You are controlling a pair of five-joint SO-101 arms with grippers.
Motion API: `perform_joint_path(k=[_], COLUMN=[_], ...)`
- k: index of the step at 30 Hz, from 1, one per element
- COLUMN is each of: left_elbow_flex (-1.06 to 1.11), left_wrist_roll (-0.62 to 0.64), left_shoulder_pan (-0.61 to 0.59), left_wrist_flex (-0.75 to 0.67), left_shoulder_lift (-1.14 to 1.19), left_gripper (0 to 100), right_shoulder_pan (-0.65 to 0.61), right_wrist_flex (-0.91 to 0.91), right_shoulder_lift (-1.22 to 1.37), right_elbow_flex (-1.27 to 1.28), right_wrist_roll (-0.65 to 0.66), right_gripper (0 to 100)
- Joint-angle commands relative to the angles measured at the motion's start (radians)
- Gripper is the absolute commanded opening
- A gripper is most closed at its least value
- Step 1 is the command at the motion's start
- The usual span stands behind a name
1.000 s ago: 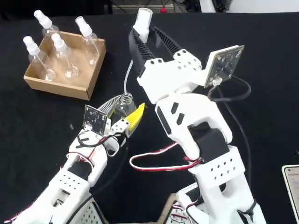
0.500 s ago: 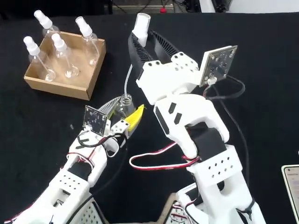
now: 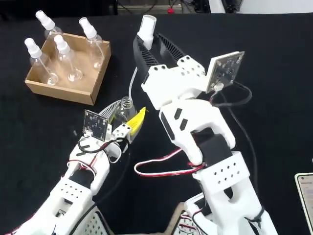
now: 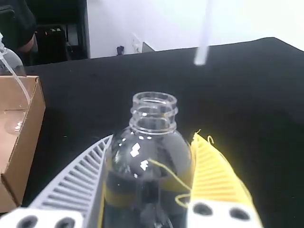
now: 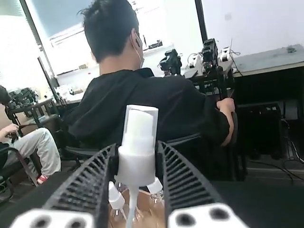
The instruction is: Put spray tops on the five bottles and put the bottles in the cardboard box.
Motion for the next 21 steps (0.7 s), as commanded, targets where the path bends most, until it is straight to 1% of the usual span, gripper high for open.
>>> perform_joint_path(k=[1, 8, 11, 17, 21], left_elbow_flex=[-0.022, -0.022, -0.022, -0.022, -0.022], left_wrist_roll=[0.006, 0.006, 0.006, 0.006, 0.006], left_shoulder_pan=[-0.005, -0.005, -0.005, -0.005, -0.013], left_wrist_flex=[-0.026, -0.026, -0.026, -0.026, -0.026], left_shoulder_lift=[-0.017, -0.017, -0.017, -0.017, -0.017], left_gripper=[13, 13, 13, 13, 13], right_shoulder_pan=[-0.014, -0.014, -0.014, -0.011, -0.012], right_wrist_flex=[-0.086, -0.084, -0.092, -0.196, -0.201], right_shoulder_lift=[0.004, 0.007, 0.048, 0.156, 0.179], right_elbow_flex=[0.015, 0.021, 0.013, 0.013, 0.013], right_wrist_roll=[-0.002, -0.002, -0.002, -0.002, -0.002], right_gripper=[1.5, 1.5, 1.5, 1.2, 1.2])
